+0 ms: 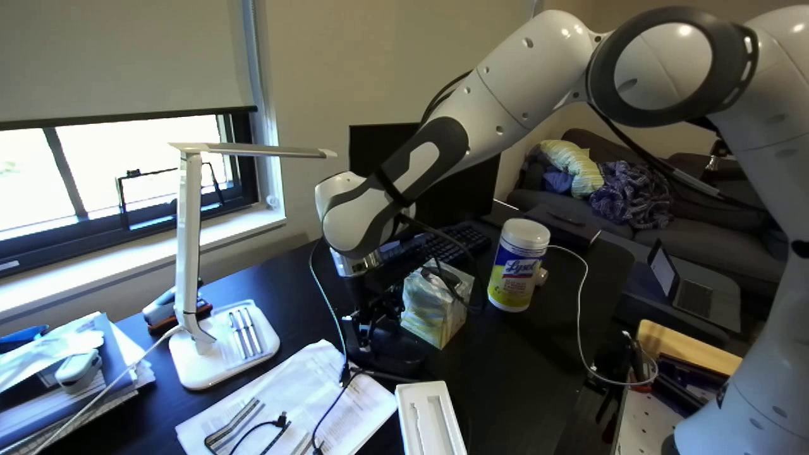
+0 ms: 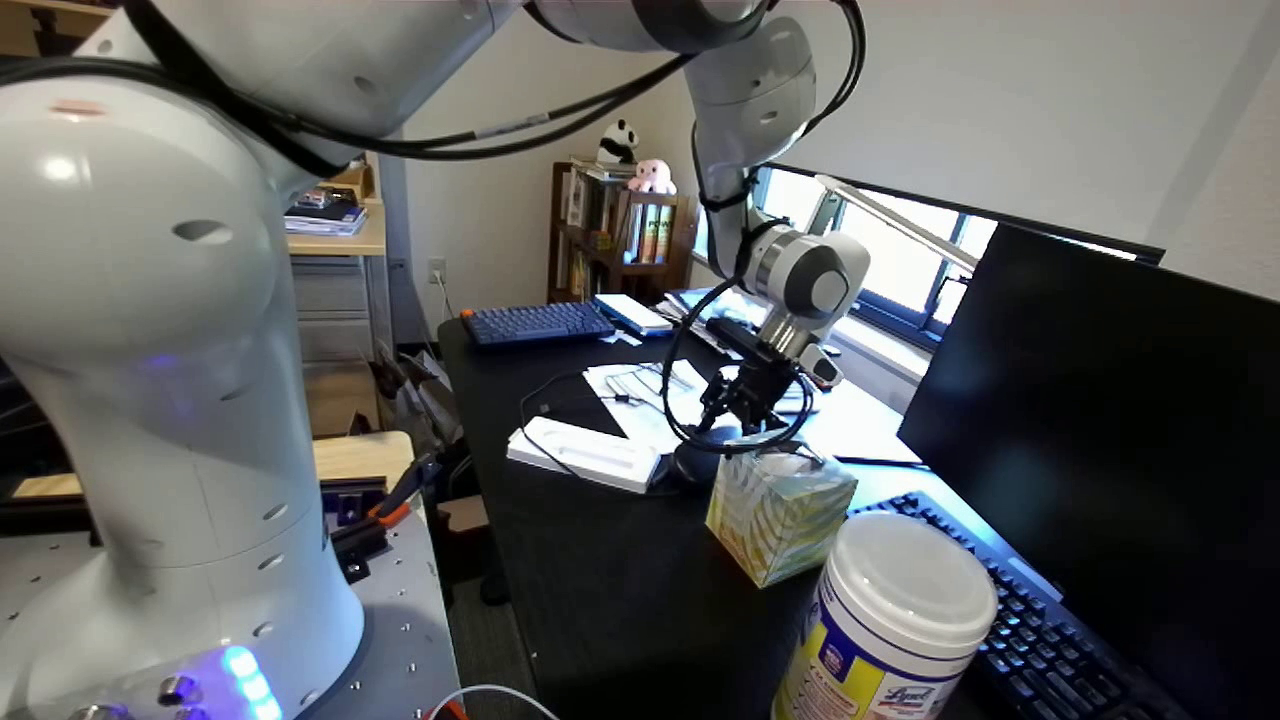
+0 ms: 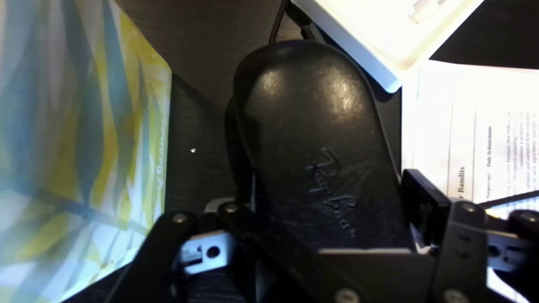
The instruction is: Put the eyeglasses case on top of the bottle
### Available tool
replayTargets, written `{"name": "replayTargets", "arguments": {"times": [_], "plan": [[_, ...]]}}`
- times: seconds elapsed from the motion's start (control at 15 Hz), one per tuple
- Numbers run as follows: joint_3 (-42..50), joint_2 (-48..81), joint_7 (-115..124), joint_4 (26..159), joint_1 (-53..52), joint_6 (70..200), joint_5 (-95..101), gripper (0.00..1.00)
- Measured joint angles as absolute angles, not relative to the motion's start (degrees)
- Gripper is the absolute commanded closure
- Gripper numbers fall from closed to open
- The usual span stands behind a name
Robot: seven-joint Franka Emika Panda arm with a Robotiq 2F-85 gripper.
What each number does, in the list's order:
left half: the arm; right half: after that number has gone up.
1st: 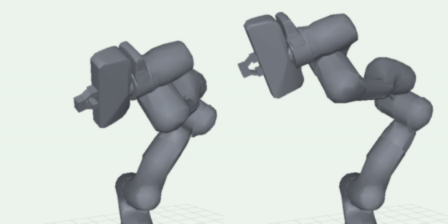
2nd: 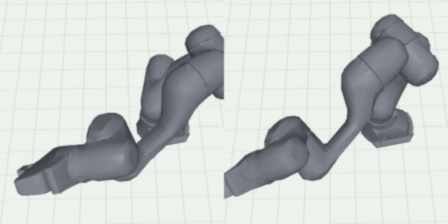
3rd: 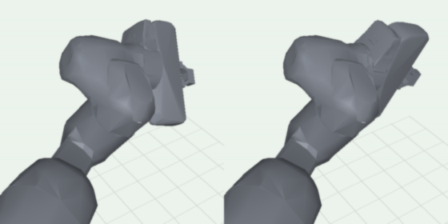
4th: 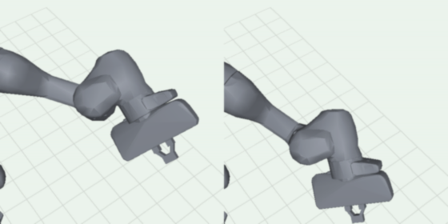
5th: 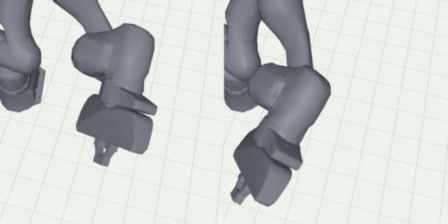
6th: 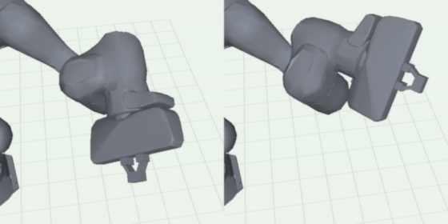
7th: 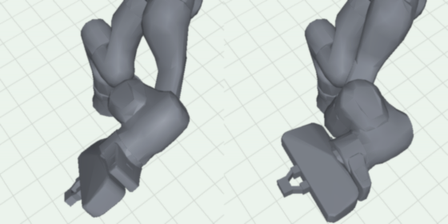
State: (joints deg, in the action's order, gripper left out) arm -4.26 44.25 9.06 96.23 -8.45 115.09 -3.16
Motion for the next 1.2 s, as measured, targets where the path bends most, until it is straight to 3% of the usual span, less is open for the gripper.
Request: {"name": "replayTargets", "arguments": {"times": [0.6,1.2], "plan": [[-4.09,44.22,9.52,95.94,-8.92,115.73,-2.95,0.47],[-2.45,37.78,17.31,98.71,-16.58,127.97,1.51,0.47]]}}
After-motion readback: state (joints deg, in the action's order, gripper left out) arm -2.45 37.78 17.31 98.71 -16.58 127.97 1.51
